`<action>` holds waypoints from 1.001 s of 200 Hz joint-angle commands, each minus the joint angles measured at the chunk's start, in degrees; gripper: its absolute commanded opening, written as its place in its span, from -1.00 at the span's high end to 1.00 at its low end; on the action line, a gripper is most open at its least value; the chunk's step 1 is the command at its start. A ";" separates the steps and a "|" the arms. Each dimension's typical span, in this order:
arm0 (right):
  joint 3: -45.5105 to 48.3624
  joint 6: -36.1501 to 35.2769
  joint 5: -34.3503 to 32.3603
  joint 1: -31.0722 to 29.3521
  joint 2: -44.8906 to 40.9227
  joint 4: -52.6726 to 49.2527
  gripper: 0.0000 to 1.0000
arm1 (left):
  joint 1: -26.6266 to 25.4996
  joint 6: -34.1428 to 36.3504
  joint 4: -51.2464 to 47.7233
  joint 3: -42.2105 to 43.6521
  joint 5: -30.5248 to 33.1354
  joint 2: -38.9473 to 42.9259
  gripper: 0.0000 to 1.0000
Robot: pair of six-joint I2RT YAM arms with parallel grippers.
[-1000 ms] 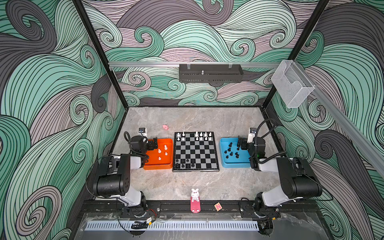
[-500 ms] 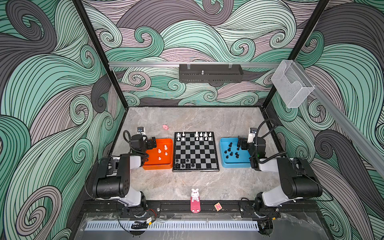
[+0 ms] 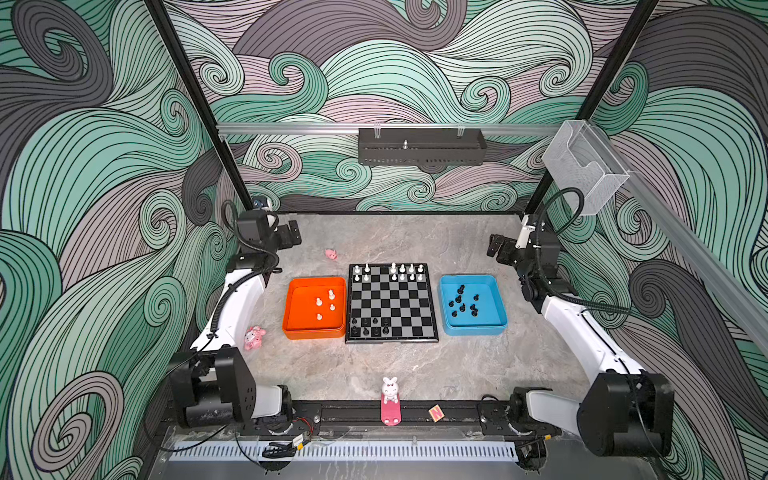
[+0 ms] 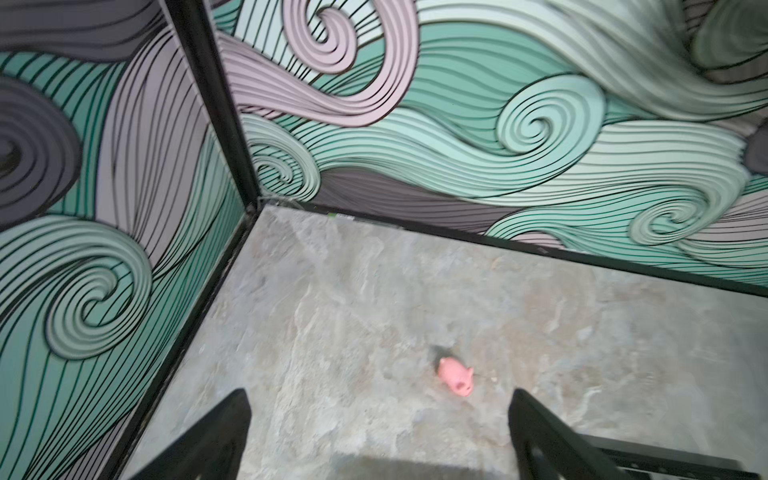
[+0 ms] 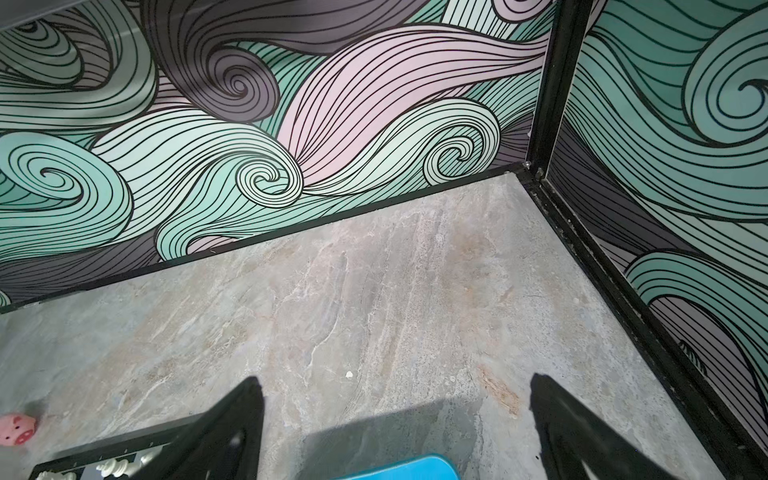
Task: Set up the chess pieces on the board
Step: 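Raise the right gripper over the blue tray while the left rises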
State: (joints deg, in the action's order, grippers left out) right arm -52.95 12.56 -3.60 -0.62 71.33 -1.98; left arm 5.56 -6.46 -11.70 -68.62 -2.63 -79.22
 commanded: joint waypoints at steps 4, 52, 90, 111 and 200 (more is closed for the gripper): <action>-5.01 1.78 -0.69 -0.88 3.03 -17.79 -0.99 | 0.98 1.46 -16.27 -3.28 -17.92 -6.97 -0.97; -11.41 -0.53 5.35 -5.35 10.79 -28.38 -0.99 | -5.33 4.42 -20.71 -11.70 -23.56 -15.33 -0.97; -12.71 -2.30 7.28 -6.23 15.45 -33.49 -0.86 | -10.18 5.22 -21.87 -11.90 -19.34 -15.47 -0.98; -12.30 -2.86 7.52 -6.35 17.87 -34.37 -0.74 | -11.54 6.20 -22.54 -11.87 -16.79 -14.79 -0.98; -16.22 -2.87 10.03 -8.11 26.80 -33.29 -0.35 | -12.07 6.72 -23.14 -11.83 -15.66 -14.76 -0.97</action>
State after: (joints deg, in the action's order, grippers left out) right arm -67.55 9.85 5.45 -7.92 96.97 -34.94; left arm -6.24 -0.78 -33.10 -78.76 -19.68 -95.68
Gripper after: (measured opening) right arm 0.691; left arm 0.986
